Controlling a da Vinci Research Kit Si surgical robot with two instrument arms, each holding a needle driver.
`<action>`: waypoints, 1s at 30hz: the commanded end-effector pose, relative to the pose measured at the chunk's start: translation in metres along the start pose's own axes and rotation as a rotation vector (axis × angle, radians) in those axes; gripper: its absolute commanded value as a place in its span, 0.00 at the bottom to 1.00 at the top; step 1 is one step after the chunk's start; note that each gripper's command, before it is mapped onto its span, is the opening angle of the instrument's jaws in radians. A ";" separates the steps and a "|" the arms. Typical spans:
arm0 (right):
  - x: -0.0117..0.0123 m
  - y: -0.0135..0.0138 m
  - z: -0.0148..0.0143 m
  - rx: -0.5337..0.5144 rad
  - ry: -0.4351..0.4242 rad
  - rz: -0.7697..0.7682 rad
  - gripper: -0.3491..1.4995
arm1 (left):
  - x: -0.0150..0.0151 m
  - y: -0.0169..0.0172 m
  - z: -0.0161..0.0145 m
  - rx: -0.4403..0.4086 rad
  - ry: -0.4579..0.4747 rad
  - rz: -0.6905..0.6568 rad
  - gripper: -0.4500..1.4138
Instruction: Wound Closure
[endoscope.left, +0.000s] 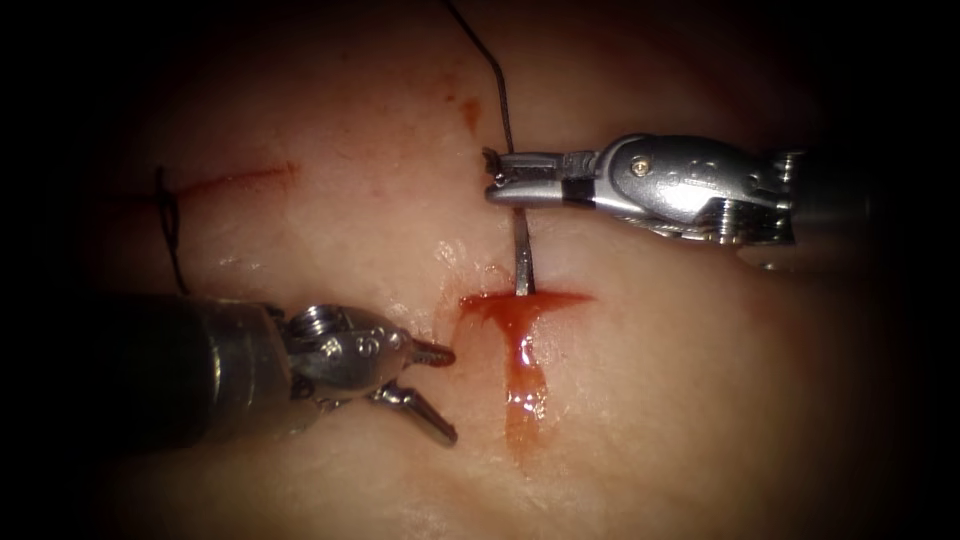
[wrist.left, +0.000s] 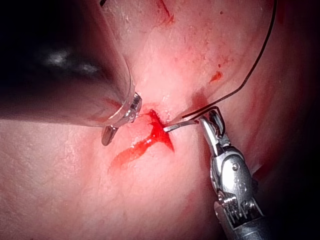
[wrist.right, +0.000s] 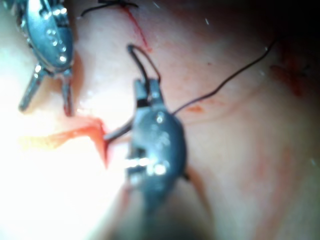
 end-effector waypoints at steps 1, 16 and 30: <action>-0.0004 0.0003 0.0005 -0.007 -0.001 0.016 0.00 | -0.0002 0.0002 0.0010 0.001 0.001 -0.001 0.68; -0.0005 0.0005 0.0004 -0.027 0.009 0.244 0.00 | 0.0008 0.0030 0.0039 0.009 0.017 0.004 0.67; -0.0016 -0.0007 0.0005 0.060 0.006 0.486 0.00 | -0.0014 0.0020 0.0038 -0.003 0.007 0.022 0.66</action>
